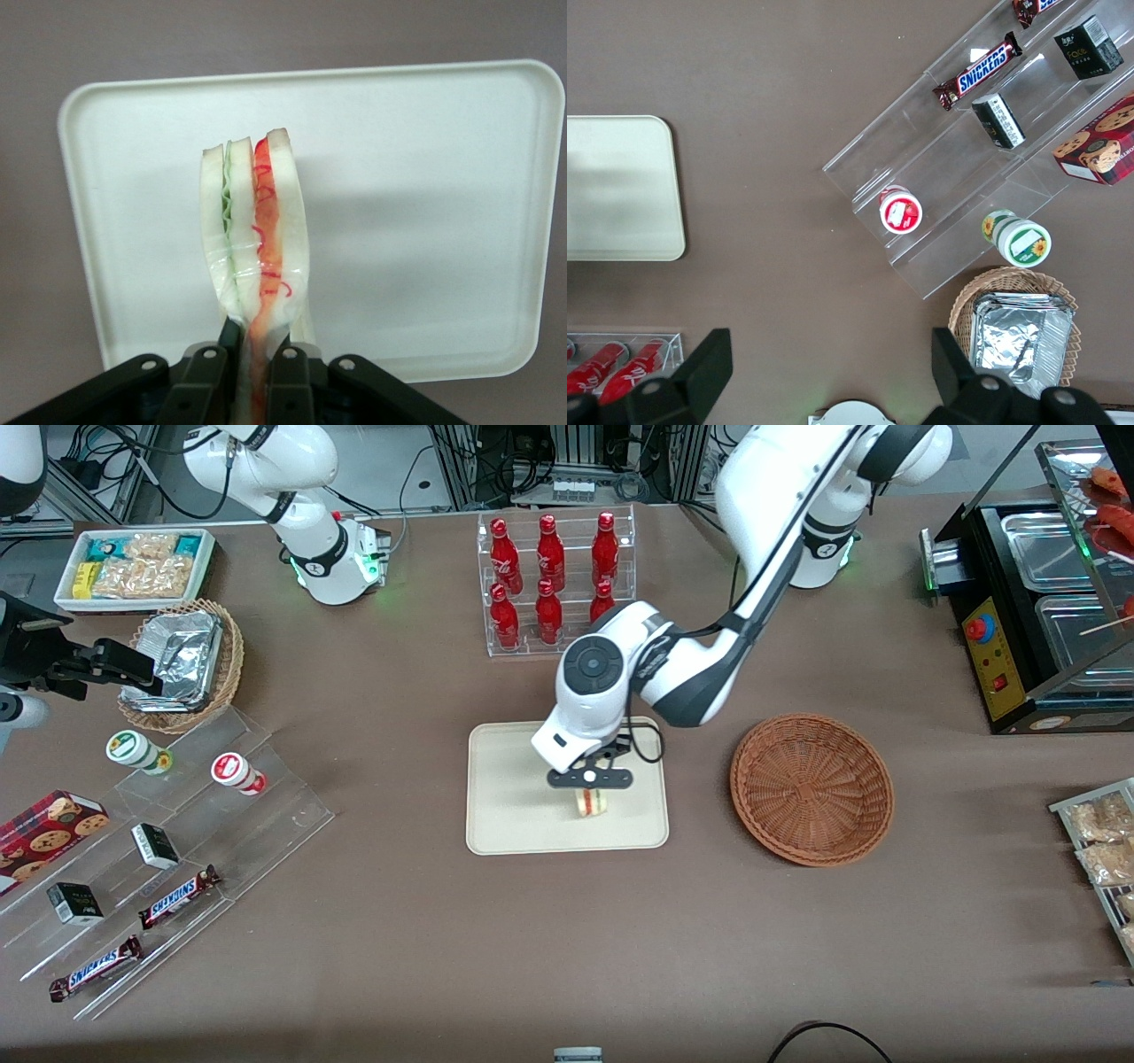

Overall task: Place sandwich from basket to tray
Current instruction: 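Lower the sandwich onto the tray and open the left gripper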

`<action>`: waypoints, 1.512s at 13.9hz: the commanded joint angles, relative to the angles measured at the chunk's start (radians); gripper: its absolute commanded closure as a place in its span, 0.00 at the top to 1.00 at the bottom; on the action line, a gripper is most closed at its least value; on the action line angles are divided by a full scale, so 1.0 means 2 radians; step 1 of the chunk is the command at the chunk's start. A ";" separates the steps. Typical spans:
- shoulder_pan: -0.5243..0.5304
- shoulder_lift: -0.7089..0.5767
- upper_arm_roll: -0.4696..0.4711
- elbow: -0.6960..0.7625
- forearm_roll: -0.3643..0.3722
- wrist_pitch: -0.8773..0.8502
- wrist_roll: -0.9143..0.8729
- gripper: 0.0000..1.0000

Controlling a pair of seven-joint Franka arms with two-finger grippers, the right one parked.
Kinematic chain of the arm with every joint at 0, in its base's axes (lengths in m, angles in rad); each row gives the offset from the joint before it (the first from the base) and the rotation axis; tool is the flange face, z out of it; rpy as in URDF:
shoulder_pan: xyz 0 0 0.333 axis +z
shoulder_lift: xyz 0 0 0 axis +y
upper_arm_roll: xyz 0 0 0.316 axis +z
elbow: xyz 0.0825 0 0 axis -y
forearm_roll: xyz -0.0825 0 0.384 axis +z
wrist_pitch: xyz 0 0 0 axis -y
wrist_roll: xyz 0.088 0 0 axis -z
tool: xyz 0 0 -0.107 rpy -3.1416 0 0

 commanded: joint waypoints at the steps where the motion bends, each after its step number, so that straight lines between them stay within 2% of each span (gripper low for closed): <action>1: -0.018 0.029 0.006 0.022 0.014 0.006 0.005 0.00; 4: -0.027 0.051 0.006 0.025 0.023 0.052 0.011 0.00; 9: -0.036 0.070 0.007 0.024 0.024 0.066 0.007 0.00; 10: -0.036 0.070 0.007 0.024 0.024 0.065 0.006 0.10; 11: -0.035 0.068 0.007 0.024 0.023 0.064 0.004 0.31; 12: -0.035 0.066 0.007 0.024 0.024 0.063 0.002 0.61; 13: -0.035 0.063 0.008 0.022 0.025 0.062 0.002 0.99; 16: -0.033 0.046 0.012 0.021 0.026 0.055 -0.002 1.00; 21: 0.004 -0.037 0.012 0.020 0.020 -0.034 -0.006 1.00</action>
